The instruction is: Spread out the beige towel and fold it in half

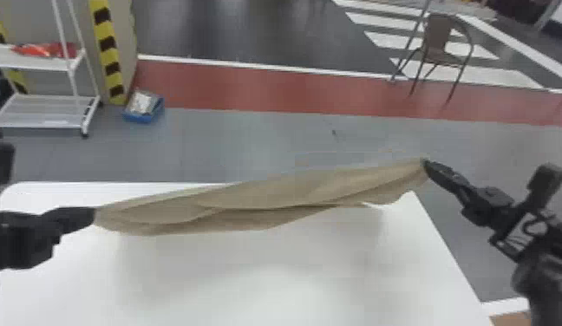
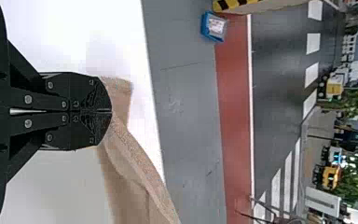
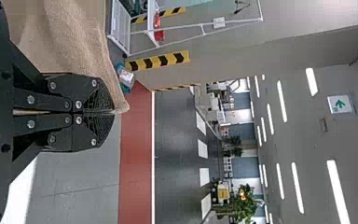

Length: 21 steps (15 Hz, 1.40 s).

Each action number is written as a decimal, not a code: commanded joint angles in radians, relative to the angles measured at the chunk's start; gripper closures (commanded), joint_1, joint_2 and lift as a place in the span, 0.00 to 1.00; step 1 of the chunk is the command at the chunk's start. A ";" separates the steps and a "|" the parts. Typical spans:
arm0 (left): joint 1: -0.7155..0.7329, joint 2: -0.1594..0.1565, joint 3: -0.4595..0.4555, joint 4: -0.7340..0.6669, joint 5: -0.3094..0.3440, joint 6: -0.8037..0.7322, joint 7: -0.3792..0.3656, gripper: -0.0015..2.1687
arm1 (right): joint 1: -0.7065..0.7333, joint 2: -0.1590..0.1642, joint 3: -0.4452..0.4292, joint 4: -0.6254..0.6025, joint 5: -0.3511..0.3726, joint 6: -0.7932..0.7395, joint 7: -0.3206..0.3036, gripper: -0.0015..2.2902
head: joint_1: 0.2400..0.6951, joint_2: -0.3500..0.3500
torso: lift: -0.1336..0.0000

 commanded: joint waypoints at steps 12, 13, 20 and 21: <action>0.420 0.005 -0.095 0.027 -0.135 -0.221 0.039 0.66 | 0.366 -0.051 -0.064 0.119 -0.038 -0.458 0.141 0.65 | 1.00 0.00 | 1.00; 0.432 0.005 -0.094 0.020 -0.142 -0.218 0.037 0.66 | 0.369 -0.051 -0.064 0.119 -0.039 -0.458 0.143 0.65 | 1.00 0.00 | 1.00; 0.486 0.020 -0.049 -0.002 -0.172 -0.221 0.017 0.66 | 0.427 -0.049 -0.050 0.122 -0.036 -0.482 0.184 0.65 | 1.00 0.00 | 1.00; 0.492 0.020 -0.049 0.000 -0.172 -0.227 0.015 0.66 | 0.430 -0.051 -0.044 0.139 -0.024 -0.507 0.184 0.65 | 1.00 0.00 | 1.00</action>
